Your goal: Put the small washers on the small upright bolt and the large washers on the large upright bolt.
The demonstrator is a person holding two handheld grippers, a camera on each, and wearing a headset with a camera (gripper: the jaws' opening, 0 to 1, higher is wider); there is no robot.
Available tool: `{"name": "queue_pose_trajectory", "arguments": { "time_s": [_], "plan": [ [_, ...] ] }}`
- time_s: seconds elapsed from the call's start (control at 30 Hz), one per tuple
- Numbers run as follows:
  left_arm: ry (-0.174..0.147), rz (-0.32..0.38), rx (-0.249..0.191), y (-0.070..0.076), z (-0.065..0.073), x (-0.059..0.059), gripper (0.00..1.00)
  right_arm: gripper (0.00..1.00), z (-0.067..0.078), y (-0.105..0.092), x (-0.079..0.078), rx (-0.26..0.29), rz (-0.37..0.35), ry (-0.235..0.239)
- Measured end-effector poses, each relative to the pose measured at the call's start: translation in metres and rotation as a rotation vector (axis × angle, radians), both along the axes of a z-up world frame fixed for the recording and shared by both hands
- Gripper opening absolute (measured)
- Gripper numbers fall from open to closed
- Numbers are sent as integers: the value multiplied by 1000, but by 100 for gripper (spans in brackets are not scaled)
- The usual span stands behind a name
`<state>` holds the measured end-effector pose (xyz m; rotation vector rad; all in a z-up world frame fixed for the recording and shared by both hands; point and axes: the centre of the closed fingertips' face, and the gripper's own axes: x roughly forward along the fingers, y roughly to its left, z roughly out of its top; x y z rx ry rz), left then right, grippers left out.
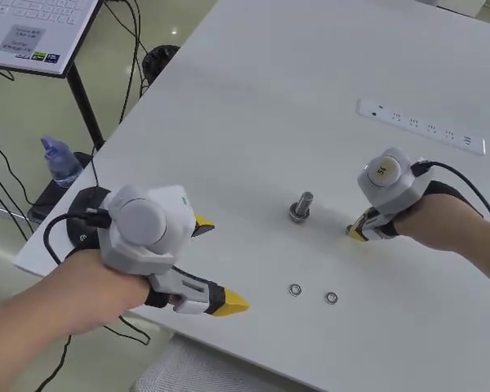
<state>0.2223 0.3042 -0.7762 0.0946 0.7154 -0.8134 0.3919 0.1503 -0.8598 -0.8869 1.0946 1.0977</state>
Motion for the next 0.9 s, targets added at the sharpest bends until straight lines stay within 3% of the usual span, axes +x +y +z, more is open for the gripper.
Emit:
{"name": "queue_pose_trajectory", "arguments": {
  "time_s": [0.3, 0.53, 0.9],
  "plan": [
    [-28, 8, -2, 1, 5, 3, 78, 21, 3, 2, 0, 9, 12, -6],
    [-47, 9, -14, -1, 8, 3, 86, 25, 6, 2, 0, 17, 17, -2],
    [-52, -21, 27, 0, 0, 2, 91, 34, 35, 3, 6, 56, 10, -47]
  ]
}}
